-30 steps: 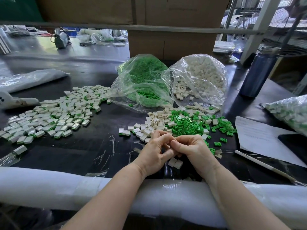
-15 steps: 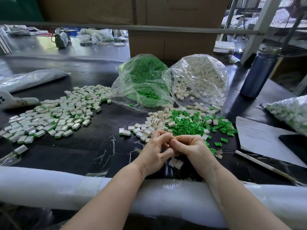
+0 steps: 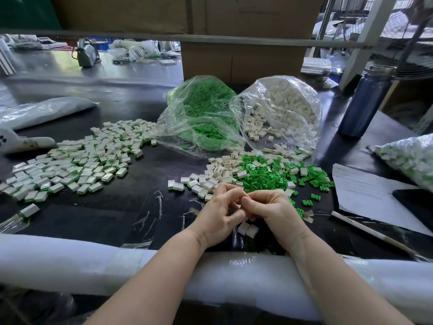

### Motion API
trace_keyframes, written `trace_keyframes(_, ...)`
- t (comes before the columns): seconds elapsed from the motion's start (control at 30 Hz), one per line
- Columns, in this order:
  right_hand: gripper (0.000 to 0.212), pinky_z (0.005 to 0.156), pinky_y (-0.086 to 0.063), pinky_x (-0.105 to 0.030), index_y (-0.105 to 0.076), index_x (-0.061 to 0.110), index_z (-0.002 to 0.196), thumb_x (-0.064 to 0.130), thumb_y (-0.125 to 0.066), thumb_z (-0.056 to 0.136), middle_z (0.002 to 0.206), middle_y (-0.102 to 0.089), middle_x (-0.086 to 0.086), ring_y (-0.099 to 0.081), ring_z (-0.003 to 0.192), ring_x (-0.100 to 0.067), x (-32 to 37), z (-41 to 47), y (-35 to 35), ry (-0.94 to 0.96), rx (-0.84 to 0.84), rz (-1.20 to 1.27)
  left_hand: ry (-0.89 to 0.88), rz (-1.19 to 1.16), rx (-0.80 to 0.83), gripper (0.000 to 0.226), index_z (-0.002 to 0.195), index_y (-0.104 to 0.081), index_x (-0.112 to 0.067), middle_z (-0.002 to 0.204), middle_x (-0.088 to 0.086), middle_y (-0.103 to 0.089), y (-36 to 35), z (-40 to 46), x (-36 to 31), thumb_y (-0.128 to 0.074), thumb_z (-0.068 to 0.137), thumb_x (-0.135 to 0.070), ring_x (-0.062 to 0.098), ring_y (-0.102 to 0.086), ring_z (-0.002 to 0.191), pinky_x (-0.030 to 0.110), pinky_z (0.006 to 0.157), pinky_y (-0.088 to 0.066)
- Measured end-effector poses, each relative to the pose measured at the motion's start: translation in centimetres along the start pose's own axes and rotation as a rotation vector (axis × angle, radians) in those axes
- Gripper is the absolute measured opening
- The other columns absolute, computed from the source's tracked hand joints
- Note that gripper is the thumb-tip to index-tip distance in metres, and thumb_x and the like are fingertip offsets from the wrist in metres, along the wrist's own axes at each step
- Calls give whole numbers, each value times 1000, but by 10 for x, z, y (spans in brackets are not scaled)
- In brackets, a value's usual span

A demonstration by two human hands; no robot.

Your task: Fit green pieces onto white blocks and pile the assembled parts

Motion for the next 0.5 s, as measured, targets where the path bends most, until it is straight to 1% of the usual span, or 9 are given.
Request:
trace_keyframes(0.13,12,64,-38,-34,-70,-7,82,3,-63,83,73,-56,-23,-45,70,-29,-2,1,0,-6,-7,8,3,9,-5,12,92,-61,-10,103,-9,-40,0,0,-1,-59,83,-2,9,-50,87,10,79,-43)
trace_keyframes(0.27,12,60,-39,-30,-71,-5,82,5,-64,82,72,-56,-22,-45,69,-28,-2,2,1,-13,-5,-4,11,2,4,14,91,-60,-14,103,-8,-40,0,-1,-1,-59,84,-2,11,-49,87,13,80,-44)
trace_keyframes(0.4,11,56,-39,-26,-72,-2,80,6,-64,82,71,-56,-21,-44,67,-27,-3,2,1,-15,-2,0,7,11,3,14,89,-60,-16,103,-9,-40,0,-1,-2,-60,83,-3,10,-48,87,9,80,-42)
trace_keyframes(0.5,11,56,-40,-25,-72,-1,79,5,-64,82,70,-57,-20,-45,66,-26,-4,2,2,-13,-4,0,5,12,3,15,88,-59,-18,102,-9,-40,0,0,-2,-60,83,-3,8,-48,85,8,79,-42)
Point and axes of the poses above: each hand's wrist, its own z-axis towards the middle knuckle, its own y-axis out of the back of the hand, x = y × z, the point moved 5 cm from there along z, towards the middle knuckle
